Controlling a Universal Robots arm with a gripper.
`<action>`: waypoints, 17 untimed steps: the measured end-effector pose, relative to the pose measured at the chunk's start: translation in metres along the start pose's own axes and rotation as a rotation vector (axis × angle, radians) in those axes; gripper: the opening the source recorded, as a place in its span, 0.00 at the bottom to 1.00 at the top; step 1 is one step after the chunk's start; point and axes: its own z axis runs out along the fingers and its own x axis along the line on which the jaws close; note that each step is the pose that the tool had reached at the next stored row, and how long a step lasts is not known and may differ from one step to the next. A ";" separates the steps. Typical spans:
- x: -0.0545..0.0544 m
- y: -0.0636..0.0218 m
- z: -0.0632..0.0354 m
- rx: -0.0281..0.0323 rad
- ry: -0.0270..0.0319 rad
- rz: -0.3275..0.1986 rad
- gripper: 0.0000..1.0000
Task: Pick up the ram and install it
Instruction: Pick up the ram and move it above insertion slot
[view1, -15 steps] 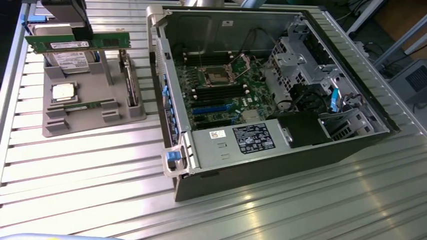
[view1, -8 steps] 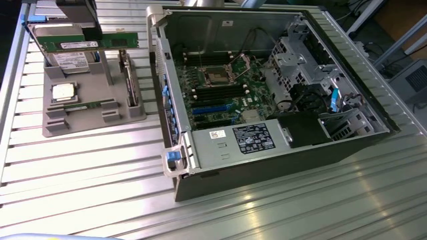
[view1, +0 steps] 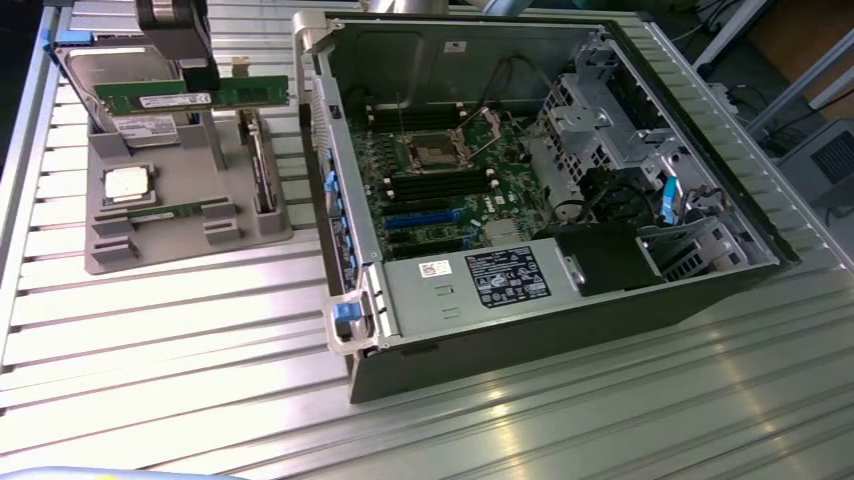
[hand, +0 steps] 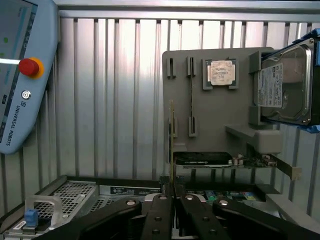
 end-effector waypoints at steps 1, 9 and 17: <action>0.000 -0.0010 0.0004 0.0000 0.0001 0.000 0.12; 0.000 -0.0122 0.0037 -0.0001 0.0014 0.000 0.12; 0.000 -0.0180 0.0064 0.0000 0.0031 0.000 0.12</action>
